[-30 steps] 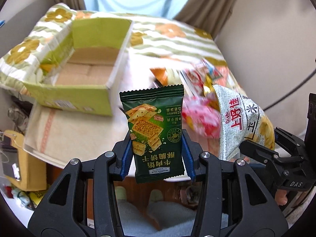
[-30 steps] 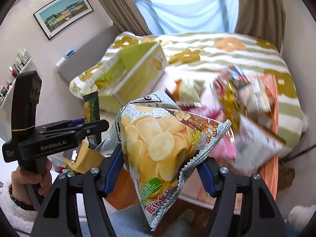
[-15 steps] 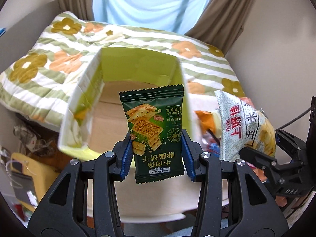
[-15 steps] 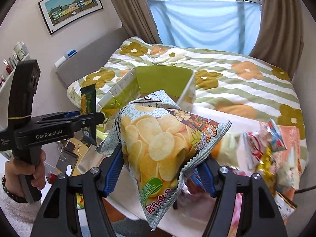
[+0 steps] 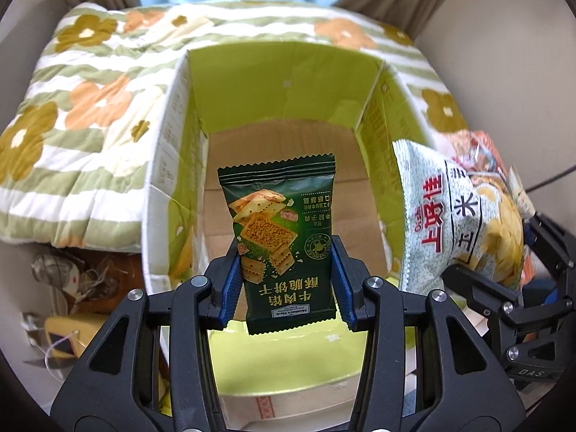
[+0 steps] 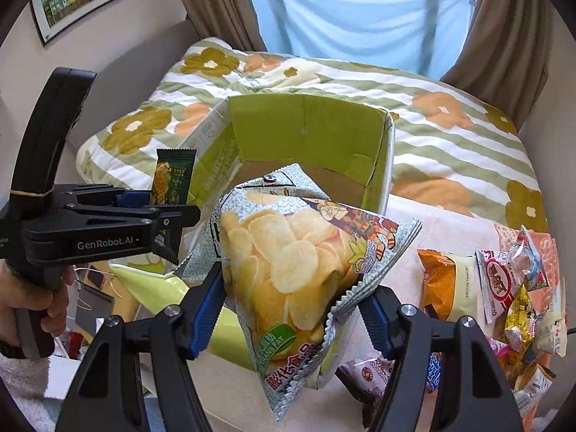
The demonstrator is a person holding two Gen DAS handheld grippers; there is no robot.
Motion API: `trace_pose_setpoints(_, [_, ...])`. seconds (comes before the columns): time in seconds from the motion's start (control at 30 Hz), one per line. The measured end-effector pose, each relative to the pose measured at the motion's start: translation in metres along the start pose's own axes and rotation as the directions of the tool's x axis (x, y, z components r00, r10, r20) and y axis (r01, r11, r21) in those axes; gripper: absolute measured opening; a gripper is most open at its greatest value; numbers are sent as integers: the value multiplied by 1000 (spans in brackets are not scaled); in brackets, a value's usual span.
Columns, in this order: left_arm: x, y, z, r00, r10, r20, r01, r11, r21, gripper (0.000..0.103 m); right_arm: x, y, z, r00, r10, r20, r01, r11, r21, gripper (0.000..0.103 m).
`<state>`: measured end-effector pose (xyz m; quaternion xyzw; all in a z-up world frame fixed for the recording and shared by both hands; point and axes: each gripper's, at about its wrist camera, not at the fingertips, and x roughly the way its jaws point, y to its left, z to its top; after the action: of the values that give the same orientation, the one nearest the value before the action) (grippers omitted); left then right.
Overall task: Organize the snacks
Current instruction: 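Carry both packets over the cardboard box and release them inside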
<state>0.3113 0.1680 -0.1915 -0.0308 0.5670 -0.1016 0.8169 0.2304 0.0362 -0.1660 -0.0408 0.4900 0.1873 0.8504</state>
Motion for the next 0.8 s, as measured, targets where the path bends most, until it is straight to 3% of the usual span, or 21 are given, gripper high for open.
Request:
trace_pose_setpoints(0.13, [13,0,-1,999,3,-41,-2,1000,22,41,11,0,3,999,-28,-29,28,1000,-15,65])
trace_pose_setpoints(0.2, [16,0,-2,999,19,-46,-18,999,26,48,16,0,2,999,-32,-40,31,999,-28,65])
trace_pose_setpoints(0.23, [16,2,-3,998,38,-41,-37,999,25,70,17,0,3,998,-34,-44,33,999,-34,65])
trace_pose_setpoints(0.27, [15,2,-5,998,57,-32,-56,998,22,98,19,0,2,998,-36,-50,34,998,-47,65])
trace_pose_setpoints(0.3, [12,4,-7,997,69,-19,-68,998,14,102,21,1,2,998,-36,-51,33,998,-56,65])
trace_pose_setpoints(0.53, [-15,24,-23,998,54,40,-48,991,-125,103,24,1,5,998,-12,-64,6,996,-89,65])
trace_pose_setpoints(0.8, [-28,38,-40,995,70,66,-55,976,-212,103,42,16,9,996,13,-92,-26,989,-147,67])
